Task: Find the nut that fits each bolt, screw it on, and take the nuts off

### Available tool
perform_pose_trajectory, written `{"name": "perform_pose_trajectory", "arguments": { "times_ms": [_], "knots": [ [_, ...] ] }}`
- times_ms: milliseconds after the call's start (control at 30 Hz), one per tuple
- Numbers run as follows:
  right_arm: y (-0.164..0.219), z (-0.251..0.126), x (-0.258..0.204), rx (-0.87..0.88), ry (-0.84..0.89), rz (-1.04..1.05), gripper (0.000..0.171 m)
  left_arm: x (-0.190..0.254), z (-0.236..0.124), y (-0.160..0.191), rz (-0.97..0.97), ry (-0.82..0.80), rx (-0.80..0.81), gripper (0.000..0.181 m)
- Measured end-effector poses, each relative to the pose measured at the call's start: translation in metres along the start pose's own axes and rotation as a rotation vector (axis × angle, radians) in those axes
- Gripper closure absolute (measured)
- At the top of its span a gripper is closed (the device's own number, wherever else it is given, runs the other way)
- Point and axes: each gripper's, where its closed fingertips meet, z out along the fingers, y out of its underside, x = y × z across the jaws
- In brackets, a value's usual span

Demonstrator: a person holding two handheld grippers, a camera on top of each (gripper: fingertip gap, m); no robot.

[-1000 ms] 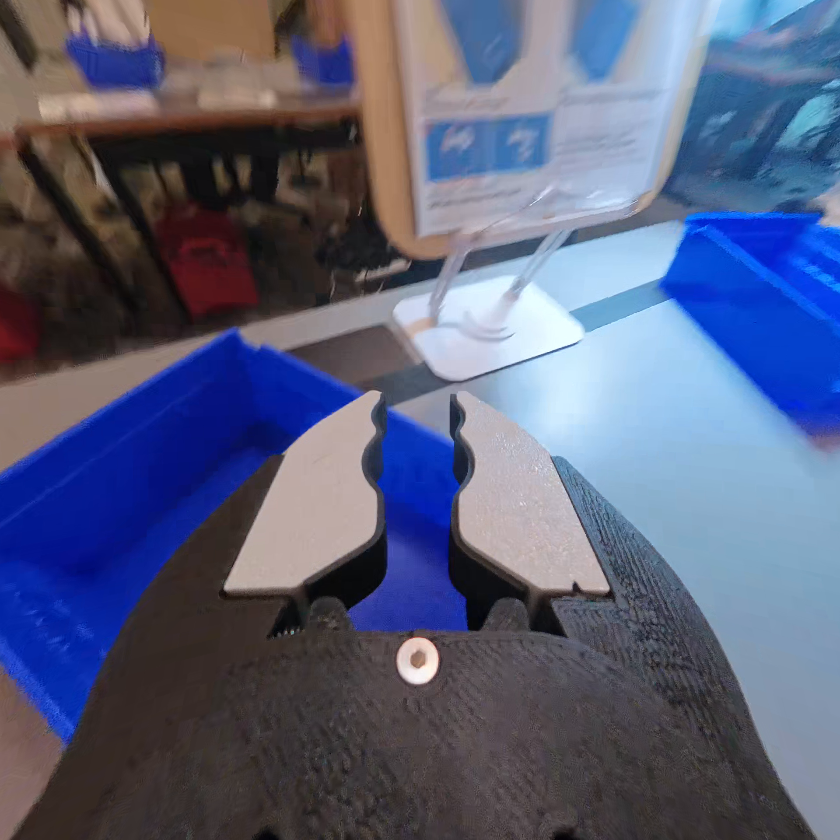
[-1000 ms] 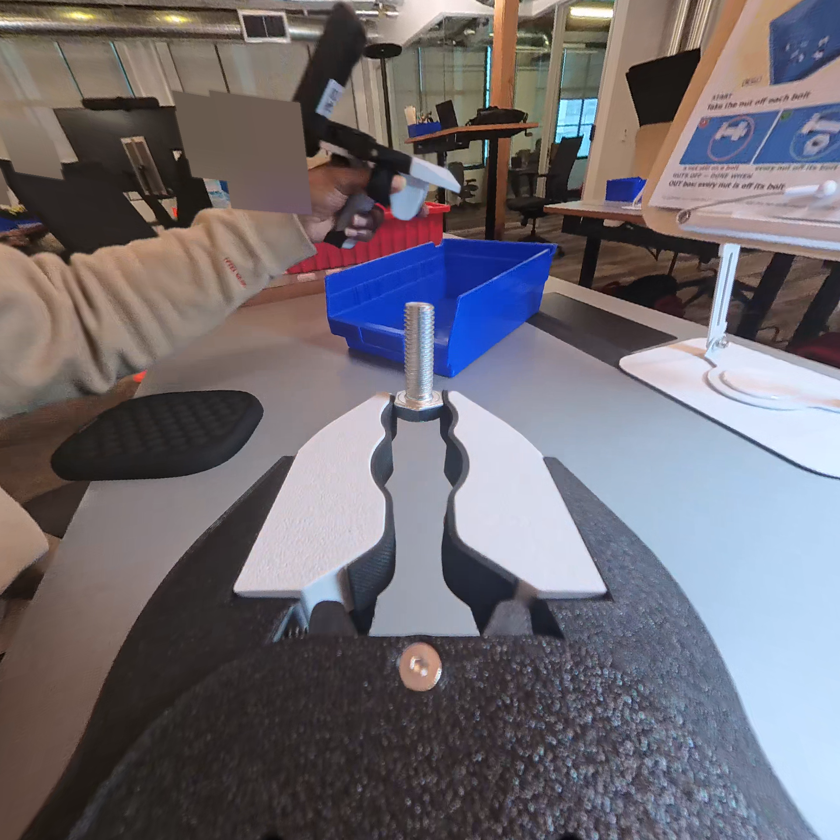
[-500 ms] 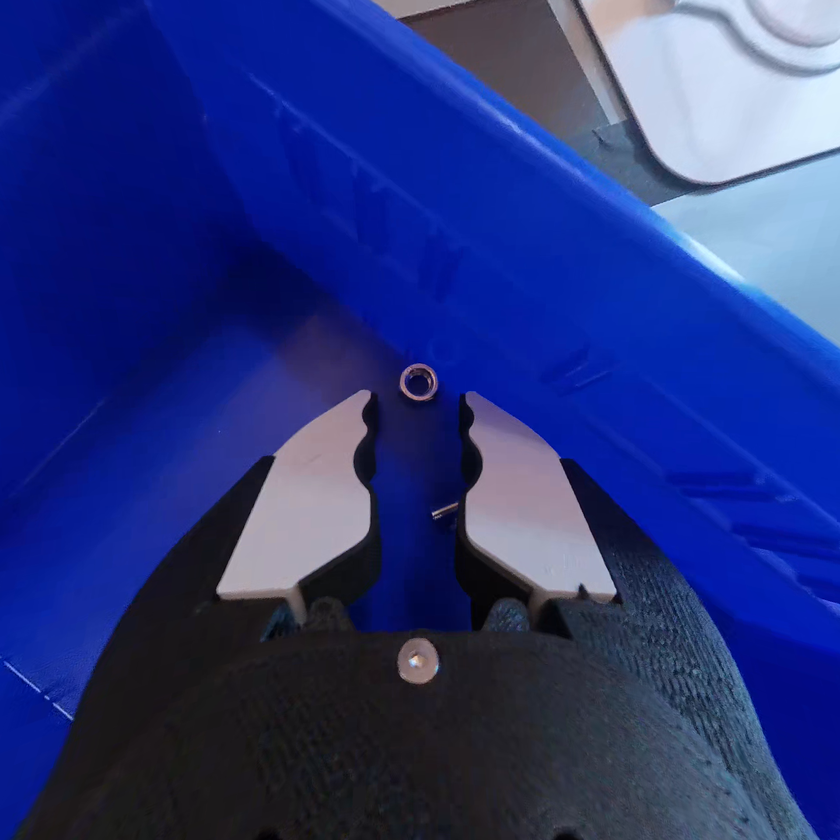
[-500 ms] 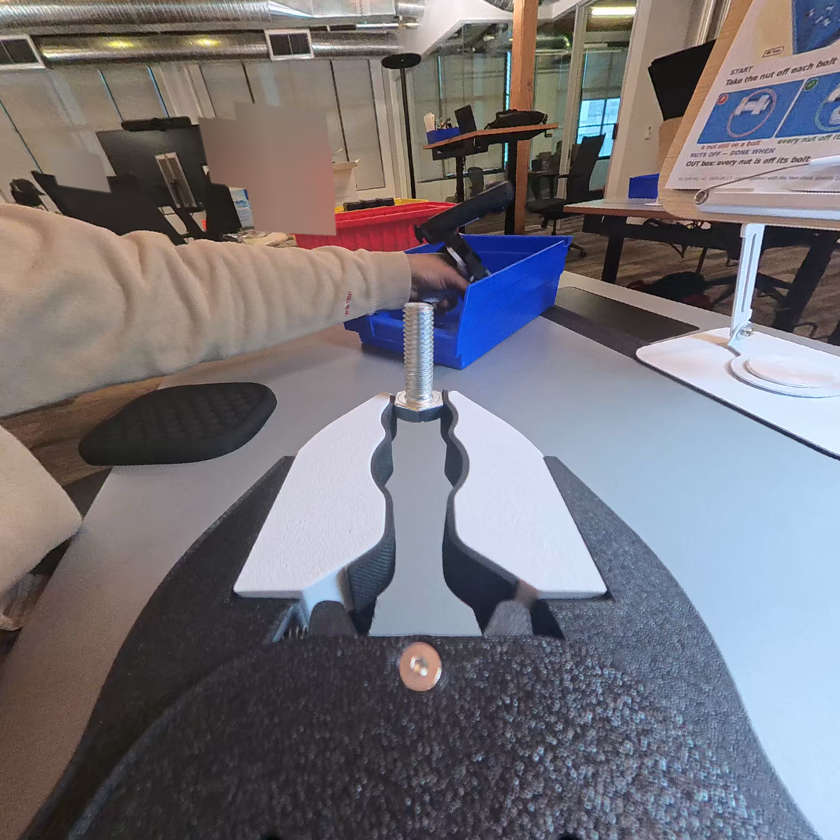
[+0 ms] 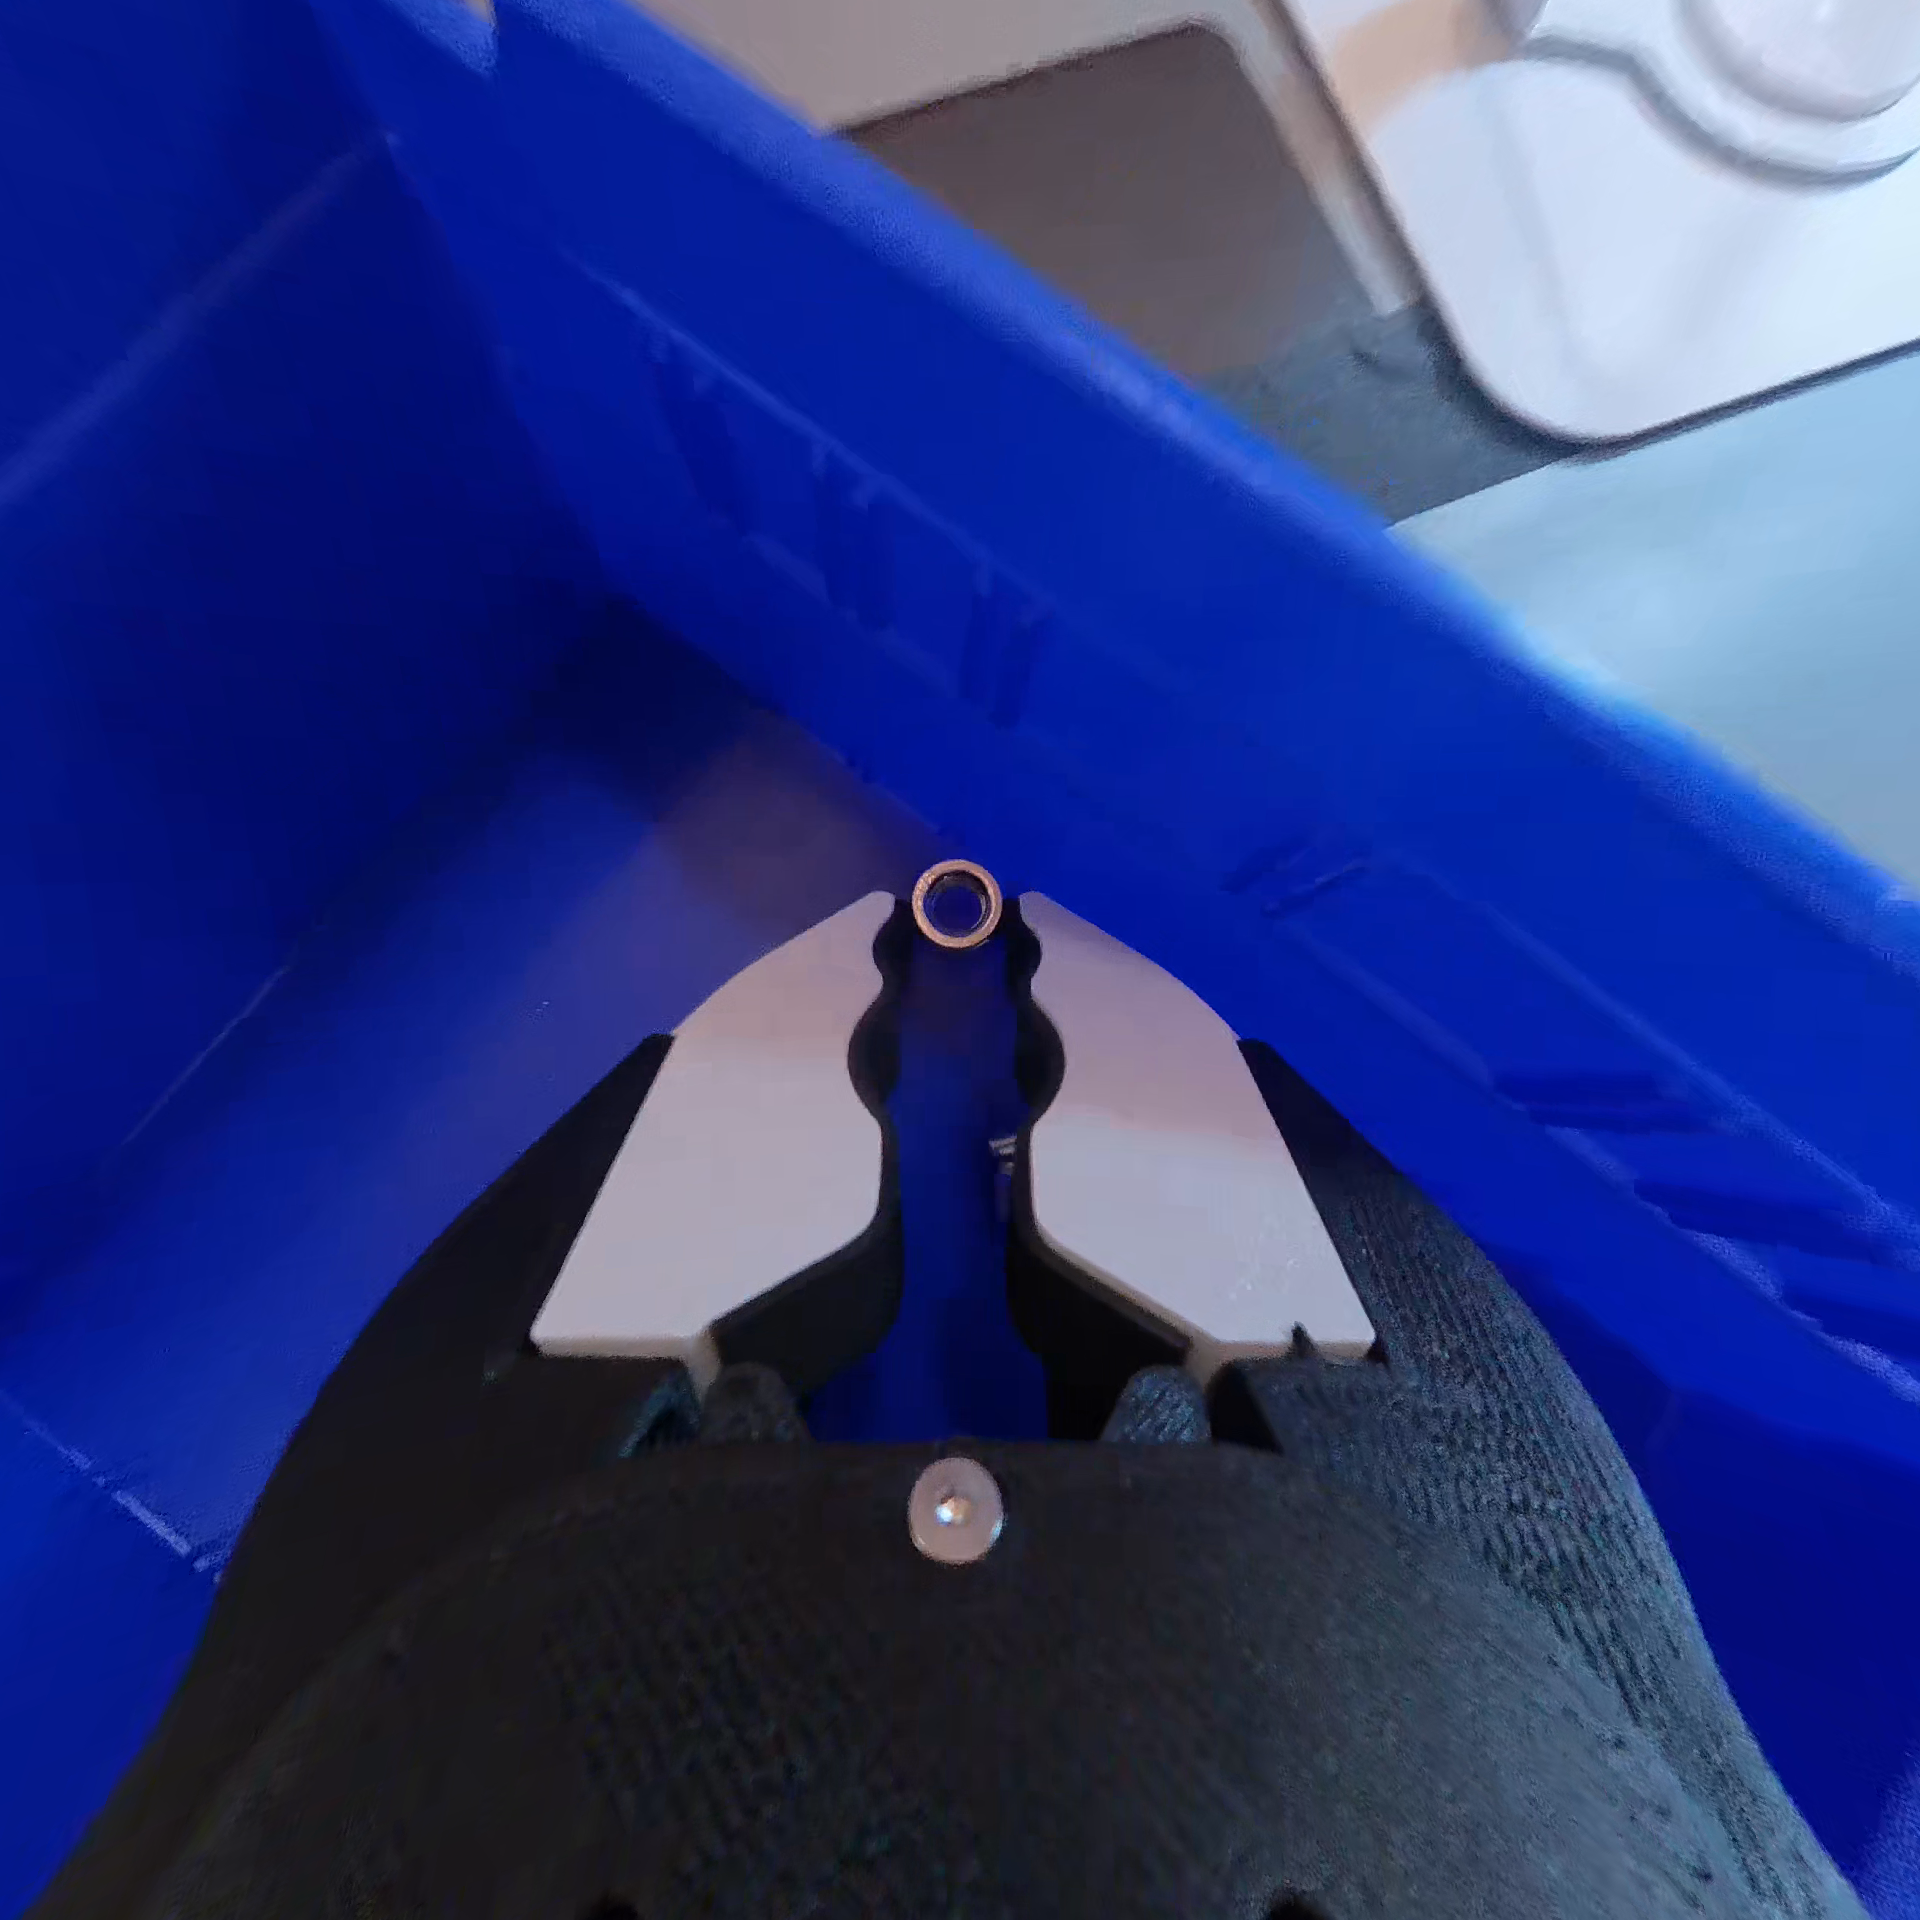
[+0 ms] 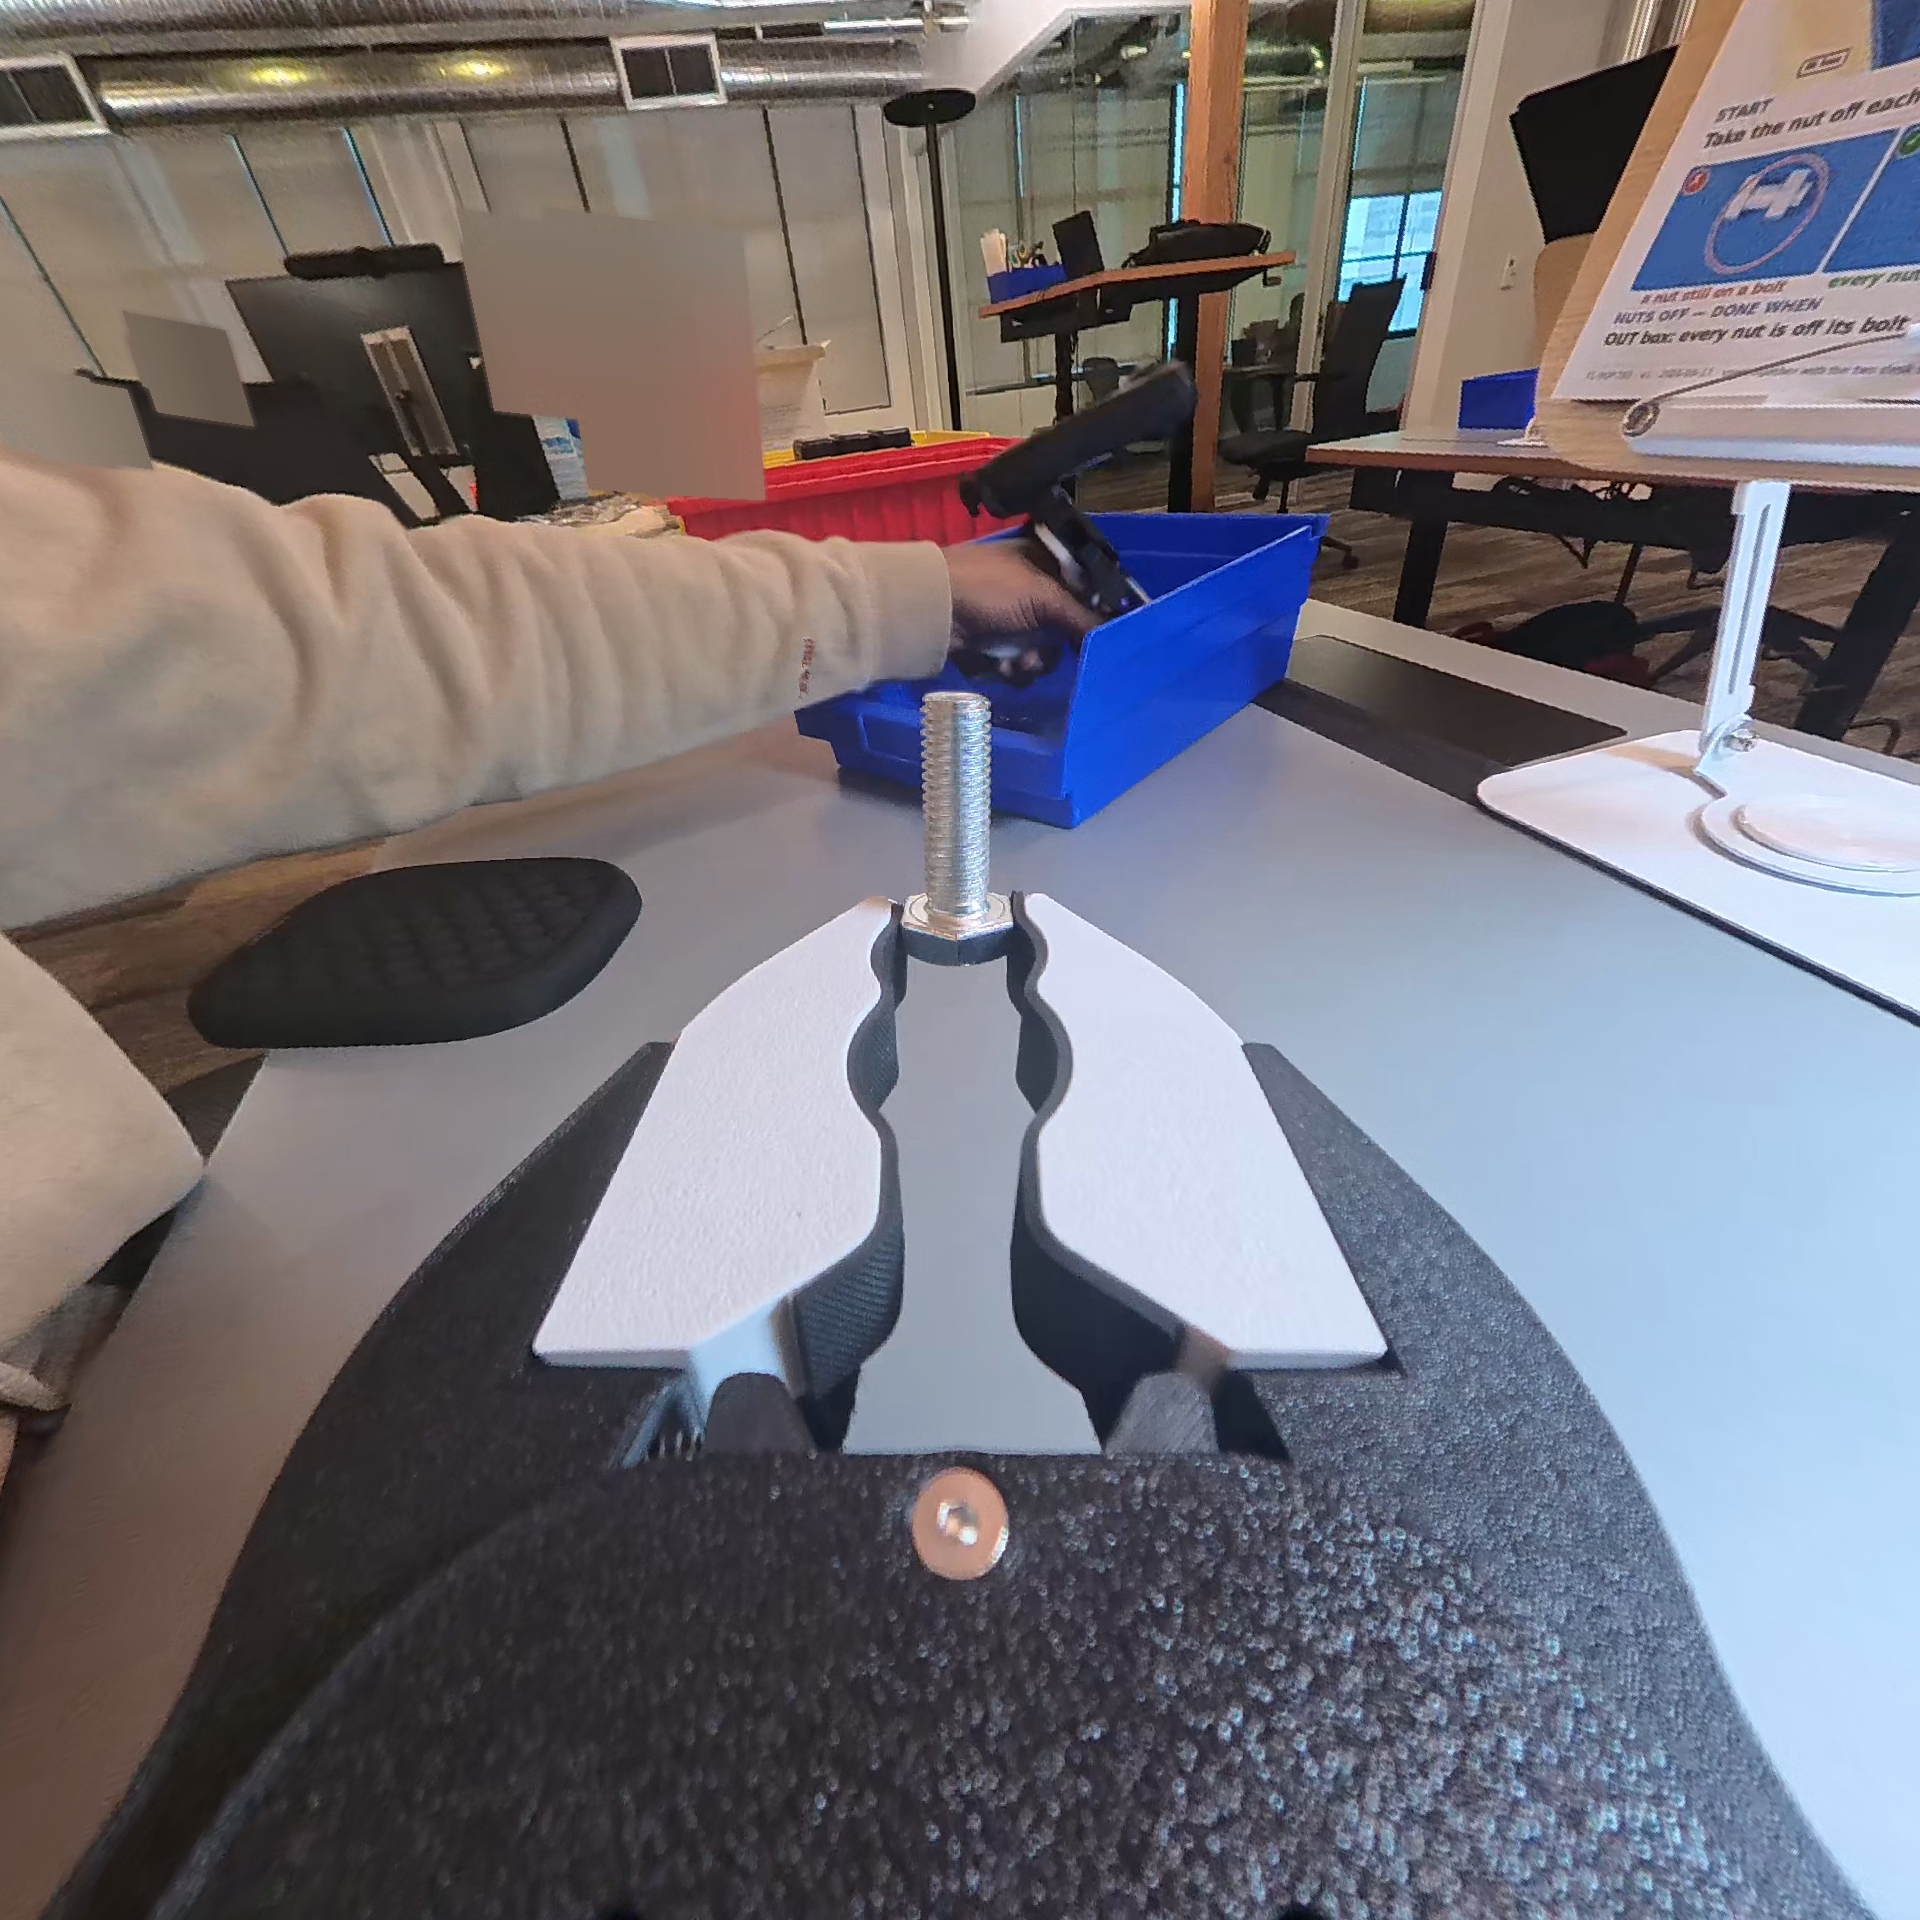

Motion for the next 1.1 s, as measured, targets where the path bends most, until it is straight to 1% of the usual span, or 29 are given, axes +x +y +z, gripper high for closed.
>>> {"name": "perform_pose_trajectory", "arguments": {
  "times_ms": [67, 133, 200, 267, 333, 433, 500, 600, 700, 800, 933, 1100],
  "knots": [
    [-0.001, 0.0, -0.001, -0.002, 0.001, -0.005, 0.153, 0.007, -0.022, -0.014, 0.013, 0.013, 0.042, 0.163],
    [-0.001, 0.001, -0.002, -0.003, 0.001, -0.004, 0.153, 0.028, -0.051, -0.034, 0.063, 0.072, 0.098, 0.163],
    [0.0, 0.002, -0.002, -0.011, 0.006, 0.0, 0.153, 0.068, -0.085, -0.051, 0.164, 0.193, 0.147, 0.163],
    [-0.001, 0.003, -0.005, -0.014, 0.004, -0.004, 0.153, 0.123, -0.119, -0.058, 0.309, 0.327, 0.169, 0.163],
    [-0.001, 0.005, -0.008, -0.019, 0.007, -0.014, 0.153, 0.184, -0.148, -0.052, 0.44, 0.477, 0.166, 0.164],
    [-0.001, 0.008, -0.014, -0.024, 0.003, -0.026, 0.153, 0.264, -0.175, -0.029, 0.601, 0.652, 0.112, 0.164],
    [0.002, 0.011, -0.018, -0.034, 0.003, -0.035, 0.153, 0.309, -0.188, -0.015, 0.677, 0.749, 0.083, 0.164],
    [0.004, 0.013, -0.022, -0.035, 0.012, -0.039, 0.153, 0.358, -0.201, 0.002, 0.775, 0.839, 0.051, 0.164],
    [0.003, 0.013, -0.024, -0.022, 0.018, -0.042, 0.153, 0.389, -0.206, 0.012, 0.842, 0.886, 0.032, 0.164],
    [0.0, 0.013, -0.026, -0.007, 0.019, -0.055, 0.153, 0.405, -0.207, 0.019, 0.87, 0.922, -0.002, 0.164],
    [-0.003, 0.012, -0.028, 0.004, 0.02, -0.069, 0.153, 0.414, -0.203, 0.026, 0.896, 0.932, -0.036, 0.164],
    [-0.006, 0.011, -0.031, 0.034, 0.021, -0.097, 0.153, 0.416, -0.205, 0.023, 0.915, 0.925, -0.042, 0.164]
  ]
}}
